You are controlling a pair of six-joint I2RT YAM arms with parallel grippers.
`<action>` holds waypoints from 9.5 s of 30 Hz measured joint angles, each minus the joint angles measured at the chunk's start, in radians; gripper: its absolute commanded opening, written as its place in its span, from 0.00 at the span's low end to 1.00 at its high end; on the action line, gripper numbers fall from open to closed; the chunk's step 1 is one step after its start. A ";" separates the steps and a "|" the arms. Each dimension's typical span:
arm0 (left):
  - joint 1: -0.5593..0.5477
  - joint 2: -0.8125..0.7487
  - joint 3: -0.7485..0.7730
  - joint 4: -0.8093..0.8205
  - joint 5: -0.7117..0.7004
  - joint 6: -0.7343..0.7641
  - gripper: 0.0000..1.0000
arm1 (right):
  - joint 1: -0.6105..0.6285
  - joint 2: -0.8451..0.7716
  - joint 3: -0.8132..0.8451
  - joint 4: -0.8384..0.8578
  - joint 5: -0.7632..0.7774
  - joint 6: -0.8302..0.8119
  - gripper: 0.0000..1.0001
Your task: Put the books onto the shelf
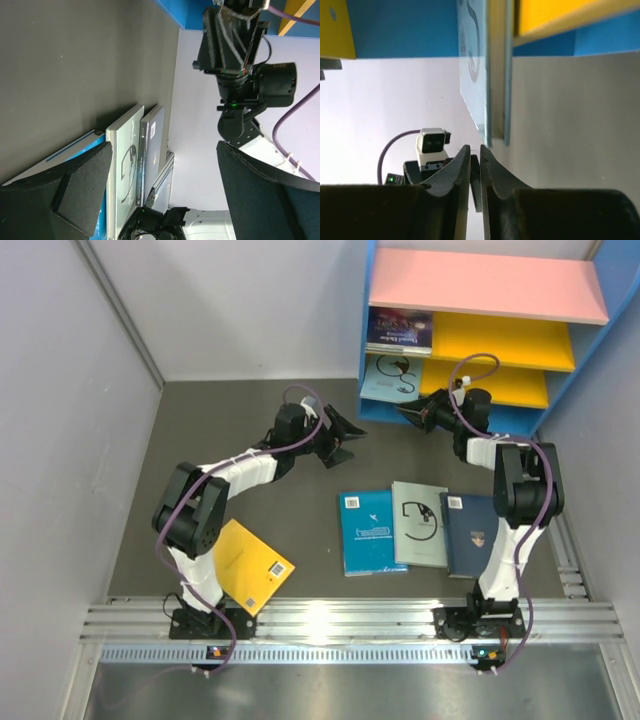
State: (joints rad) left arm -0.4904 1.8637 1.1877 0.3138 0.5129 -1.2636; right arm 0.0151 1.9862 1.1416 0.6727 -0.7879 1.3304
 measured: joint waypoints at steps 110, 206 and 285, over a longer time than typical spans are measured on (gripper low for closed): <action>0.338 -0.673 -0.213 -0.827 -0.307 0.338 0.92 | 0.100 -0.497 -0.053 -0.842 -0.028 -0.453 0.00; -0.014 0.448 0.646 0.016 -0.234 -0.166 0.00 | -0.060 -0.061 -0.015 -0.104 -0.143 0.018 0.19; -0.007 -0.009 0.034 -0.302 -0.113 0.033 0.64 | -0.057 -0.137 -0.089 -0.238 0.002 -0.092 0.45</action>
State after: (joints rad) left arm -0.4973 1.8549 1.2213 0.0116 0.3996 -1.2308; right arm -0.0422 1.8496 1.0527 0.4351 -0.7864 1.2385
